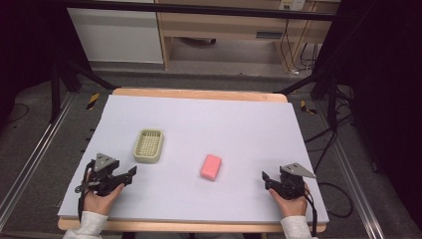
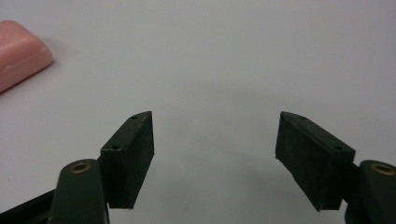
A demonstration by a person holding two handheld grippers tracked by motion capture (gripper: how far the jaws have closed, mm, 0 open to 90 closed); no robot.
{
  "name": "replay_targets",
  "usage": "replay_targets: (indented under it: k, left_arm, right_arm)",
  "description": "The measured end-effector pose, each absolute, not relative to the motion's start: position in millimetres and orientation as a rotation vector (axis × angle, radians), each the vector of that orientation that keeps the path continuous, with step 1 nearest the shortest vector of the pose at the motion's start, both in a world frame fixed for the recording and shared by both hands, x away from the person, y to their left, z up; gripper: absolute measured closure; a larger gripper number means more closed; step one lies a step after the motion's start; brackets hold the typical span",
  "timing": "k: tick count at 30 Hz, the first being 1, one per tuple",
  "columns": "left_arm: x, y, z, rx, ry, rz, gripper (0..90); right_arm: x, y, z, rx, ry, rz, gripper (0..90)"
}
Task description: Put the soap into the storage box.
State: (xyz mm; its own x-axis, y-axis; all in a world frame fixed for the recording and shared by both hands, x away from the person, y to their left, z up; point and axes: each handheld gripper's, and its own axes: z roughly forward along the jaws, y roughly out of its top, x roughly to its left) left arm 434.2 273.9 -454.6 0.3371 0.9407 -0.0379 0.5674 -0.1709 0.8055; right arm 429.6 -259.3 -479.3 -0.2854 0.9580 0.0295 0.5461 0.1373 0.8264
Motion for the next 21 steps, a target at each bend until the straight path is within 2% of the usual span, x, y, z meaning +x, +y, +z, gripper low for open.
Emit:
replay_targets:
  k: [21]
  left_arm:
    - [434.2, 245.9, -452.6, 1.901, 1.259, 0.631, 28.9]
  right_arm:
    - [430.3, -257.7, -479.9, 1.419, 1.917, 1.032, 30.0]
